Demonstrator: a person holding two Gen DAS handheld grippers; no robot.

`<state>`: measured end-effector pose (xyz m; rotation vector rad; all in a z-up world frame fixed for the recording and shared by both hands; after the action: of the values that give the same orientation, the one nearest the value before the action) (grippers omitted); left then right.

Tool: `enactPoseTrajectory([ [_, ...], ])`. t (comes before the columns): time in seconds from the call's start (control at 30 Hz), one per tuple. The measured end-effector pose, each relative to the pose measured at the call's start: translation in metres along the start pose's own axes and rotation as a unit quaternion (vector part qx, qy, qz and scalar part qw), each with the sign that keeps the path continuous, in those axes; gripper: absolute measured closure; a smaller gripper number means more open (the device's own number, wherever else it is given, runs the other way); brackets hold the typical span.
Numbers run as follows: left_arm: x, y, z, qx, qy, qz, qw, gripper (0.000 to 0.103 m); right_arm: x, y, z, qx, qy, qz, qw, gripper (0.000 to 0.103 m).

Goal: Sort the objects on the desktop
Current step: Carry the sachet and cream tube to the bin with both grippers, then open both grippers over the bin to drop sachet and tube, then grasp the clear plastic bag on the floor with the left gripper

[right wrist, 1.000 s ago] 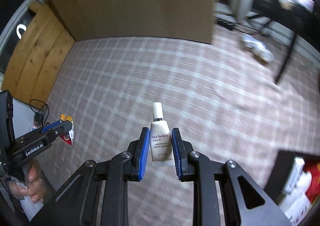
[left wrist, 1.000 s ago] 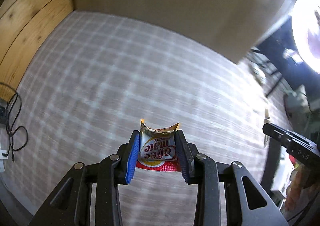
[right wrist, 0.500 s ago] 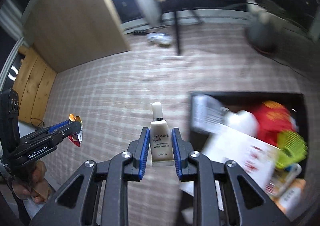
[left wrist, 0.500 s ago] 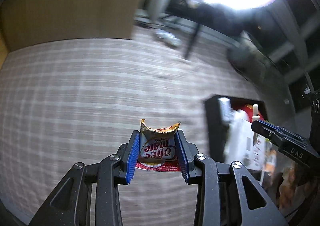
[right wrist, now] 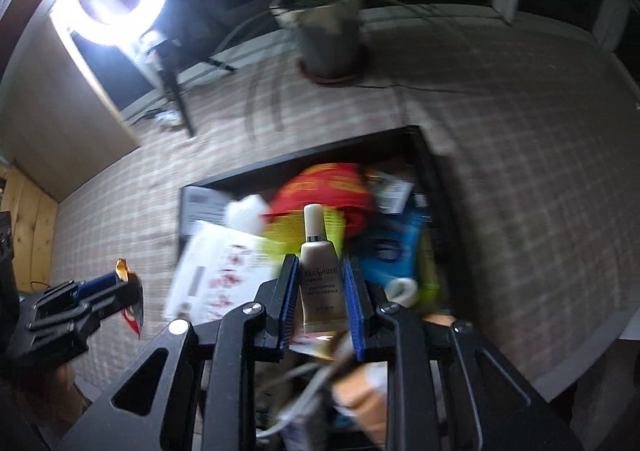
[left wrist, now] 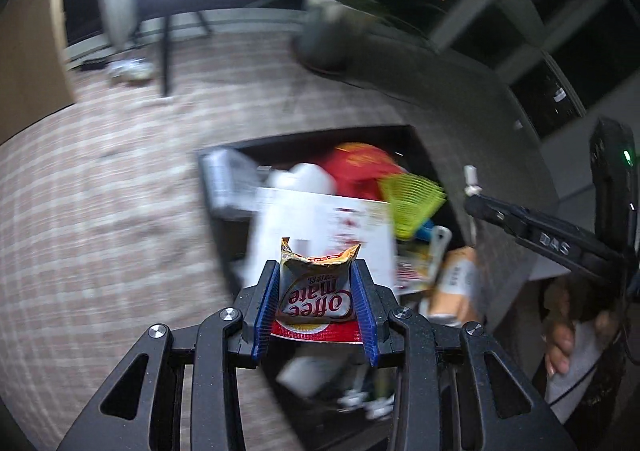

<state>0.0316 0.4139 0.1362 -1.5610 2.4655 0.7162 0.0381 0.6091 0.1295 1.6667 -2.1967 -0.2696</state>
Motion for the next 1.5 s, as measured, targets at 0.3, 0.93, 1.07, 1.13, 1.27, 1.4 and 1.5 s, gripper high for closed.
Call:
enactPoseTrajectory([
  [0.3,-0.07,0.005,0.027,0.014,-0.016,0.041,0.9989,0.068,-0.044,0.007,0.006,0.005,-0.02,0.01,1.0,0.08],
  [0.93,-0.035,0.021,0.024,0.006,0.006,0.011,0.9999,0.058,-0.045,-0.001,-0.02,-0.009,-0.009,0.002,1.0,0.061],
  [1.07,0.004,0.029,0.018,0.001,0.038,-0.009,0.9993,0.058,-0.041,-0.008,-0.034,-0.02,-0.002,0.004,1.0,0.06],
  [1.13,0.028,0.034,0.014,-0.003,0.056,-0.018,0.9983,0.058,-0.04,-0.013,-0.043,-0.027,-0.003,0.005,1.0,0.059],
  [1.27,0.085,0.054,0.006,-0.011,0.093,-0.046,0.9946,0.058,-0.042,-0.026,-0.061,-0.044,-0.004,0.021,0.999,0.055],
  [1.4,0.147,0.08,0.002,-0.019,0.111,-0.091,0.9894,0.058,-0.049,-0.046,-0.076,-0.052,-0.013,0.058,0.997,0.055],
  [1.5,0.191,0.106,0.003,-0.034,0.122,-0.122,0.9845,0.058,-0.055,-0.063,-0.082,-0.047,-0.025,0.081,0.995,0.055],
])
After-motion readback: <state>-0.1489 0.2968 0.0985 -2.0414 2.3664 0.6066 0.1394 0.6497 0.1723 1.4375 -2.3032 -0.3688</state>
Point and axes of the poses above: each gripper's, at about its wrist camera, not at the fingertips, and z roughly the way its jaws point, x to its left, y to its top, the point moved 7 cm from there along z, roughly the way its jaws point, and after that the axes turned 1 degree about -z, right-handed, at the moved point
